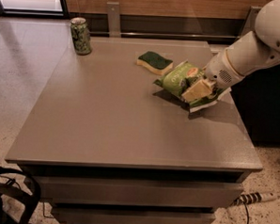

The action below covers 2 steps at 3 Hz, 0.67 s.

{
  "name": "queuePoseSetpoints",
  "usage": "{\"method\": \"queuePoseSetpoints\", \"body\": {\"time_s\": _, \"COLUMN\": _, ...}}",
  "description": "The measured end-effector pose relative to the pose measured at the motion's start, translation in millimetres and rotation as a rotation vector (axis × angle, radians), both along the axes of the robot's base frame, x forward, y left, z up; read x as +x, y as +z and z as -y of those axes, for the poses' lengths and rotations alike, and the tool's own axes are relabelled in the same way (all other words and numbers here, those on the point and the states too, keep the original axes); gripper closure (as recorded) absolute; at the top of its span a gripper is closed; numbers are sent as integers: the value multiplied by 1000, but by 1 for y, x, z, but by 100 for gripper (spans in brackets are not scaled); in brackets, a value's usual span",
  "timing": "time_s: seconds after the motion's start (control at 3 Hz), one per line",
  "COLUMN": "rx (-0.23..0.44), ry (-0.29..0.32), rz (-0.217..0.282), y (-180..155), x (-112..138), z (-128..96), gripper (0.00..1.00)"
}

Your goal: Move green jalapeno chip bag near green can

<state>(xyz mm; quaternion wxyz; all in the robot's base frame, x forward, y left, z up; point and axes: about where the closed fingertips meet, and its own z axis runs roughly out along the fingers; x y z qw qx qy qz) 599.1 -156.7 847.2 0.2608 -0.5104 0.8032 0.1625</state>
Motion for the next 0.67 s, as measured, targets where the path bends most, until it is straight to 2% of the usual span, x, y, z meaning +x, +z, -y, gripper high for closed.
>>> {"method": "queuePoseSetpoints", "body": {"time_s": 0.33, "rx": -27, "ry": -26, "rz": 69, "y": 39, "x": 6, "z": 5, "gripper": 100}}
{"method": "queuePoseSetpoints", "body": {"time_s": 0.67, "rx": -24, "ry": -16, "rz": 140, "y": 67, "x": 25, "z": -6, "gripper": 100}}
